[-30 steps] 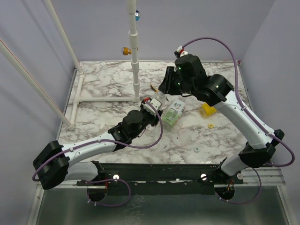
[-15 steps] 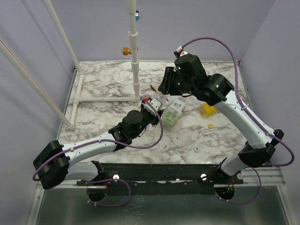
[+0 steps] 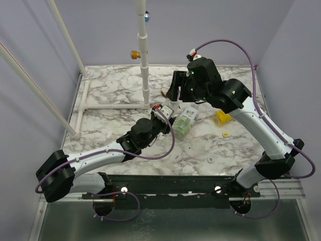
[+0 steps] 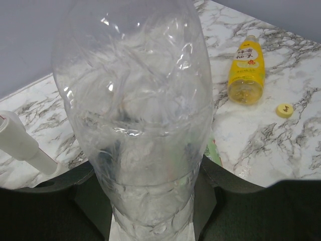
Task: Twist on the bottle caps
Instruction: Screw the bottle cap onto the plastic bottle.
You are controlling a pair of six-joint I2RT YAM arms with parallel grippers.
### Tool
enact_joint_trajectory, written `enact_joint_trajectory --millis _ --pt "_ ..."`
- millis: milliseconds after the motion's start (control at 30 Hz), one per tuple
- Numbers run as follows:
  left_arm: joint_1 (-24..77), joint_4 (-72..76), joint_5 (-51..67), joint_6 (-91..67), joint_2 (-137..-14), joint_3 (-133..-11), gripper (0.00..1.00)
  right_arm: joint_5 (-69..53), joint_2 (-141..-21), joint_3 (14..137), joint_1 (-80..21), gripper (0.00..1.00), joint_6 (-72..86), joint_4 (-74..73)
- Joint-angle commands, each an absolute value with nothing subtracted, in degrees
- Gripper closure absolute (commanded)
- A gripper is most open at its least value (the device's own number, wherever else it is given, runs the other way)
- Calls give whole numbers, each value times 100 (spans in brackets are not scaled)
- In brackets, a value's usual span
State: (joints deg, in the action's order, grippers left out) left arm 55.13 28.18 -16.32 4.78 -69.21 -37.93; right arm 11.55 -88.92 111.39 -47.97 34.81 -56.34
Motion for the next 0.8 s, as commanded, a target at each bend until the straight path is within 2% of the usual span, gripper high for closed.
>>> enact_joint_trajectory --millis 0,267,500,633,767 --pt "5537 2990 -1528 445 -6926 -3968 100 1340 -8792 11248 -4838 26 3464 -5666" --pt "5536 2799 -1083 311 -6649 -3850 100 911 -7990 10281 -4834 12 2873 -4518" --pt "5502 2498 -569 33 -6214 -3640 100 367 -7592 9697 -4797 10 2231 -3722" --pt "5480 2297 -446 30 -6095 -3618 100 -533 -7552 9659 -4491 10 2072 -3398" --pt "5445 2179 -367 -170 -5954 -3582 100 -1860 -7521 9428 -3740 10 2114 -3079"
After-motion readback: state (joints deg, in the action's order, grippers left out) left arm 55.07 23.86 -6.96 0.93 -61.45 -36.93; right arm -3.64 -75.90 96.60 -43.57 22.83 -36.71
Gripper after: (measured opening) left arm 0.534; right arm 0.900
